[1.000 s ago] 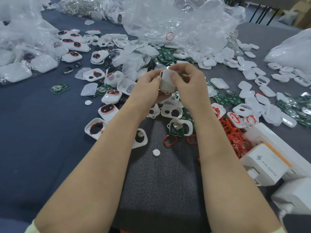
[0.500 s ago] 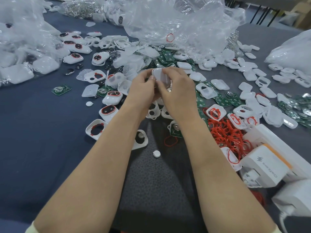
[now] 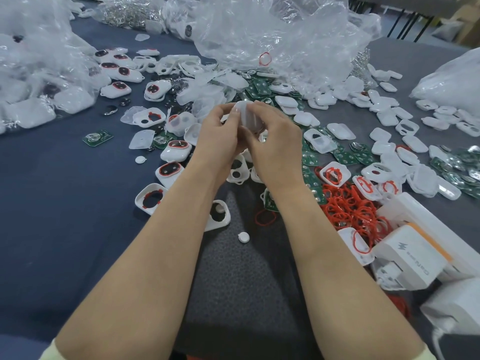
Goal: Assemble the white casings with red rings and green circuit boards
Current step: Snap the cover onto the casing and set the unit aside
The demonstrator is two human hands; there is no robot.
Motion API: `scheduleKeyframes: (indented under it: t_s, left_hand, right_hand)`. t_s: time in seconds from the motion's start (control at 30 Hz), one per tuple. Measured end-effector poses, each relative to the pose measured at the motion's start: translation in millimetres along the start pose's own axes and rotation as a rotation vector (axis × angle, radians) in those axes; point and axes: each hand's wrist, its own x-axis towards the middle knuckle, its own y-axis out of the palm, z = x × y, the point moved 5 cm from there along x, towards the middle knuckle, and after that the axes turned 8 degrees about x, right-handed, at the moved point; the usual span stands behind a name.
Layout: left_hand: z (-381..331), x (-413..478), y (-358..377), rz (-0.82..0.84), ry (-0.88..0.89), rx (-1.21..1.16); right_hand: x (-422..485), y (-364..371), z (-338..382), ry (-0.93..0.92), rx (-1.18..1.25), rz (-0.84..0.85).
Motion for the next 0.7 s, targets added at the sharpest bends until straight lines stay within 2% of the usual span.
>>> scheduleKeyframes:
  t_s: [0.2,0.47,0.7]
  left_hand:
    - [0.0,0.7,-0.9,0.021,-0.017,-0.016]
    - [0.6,1.7,-4.9,-0.024,0.013,0.127]
    - [2.5,1.0,-4.6,-0.013,-0.027,0.056]
  right_hand:
    - [0.4,-0.1,-0.7,0.023,0.043,0.007]
    - [-2.2,4.8,-3.3,0.037,-0.007,0.034]
    - [-3.2,5.4,-4.8,0.050,0.020,0.014]
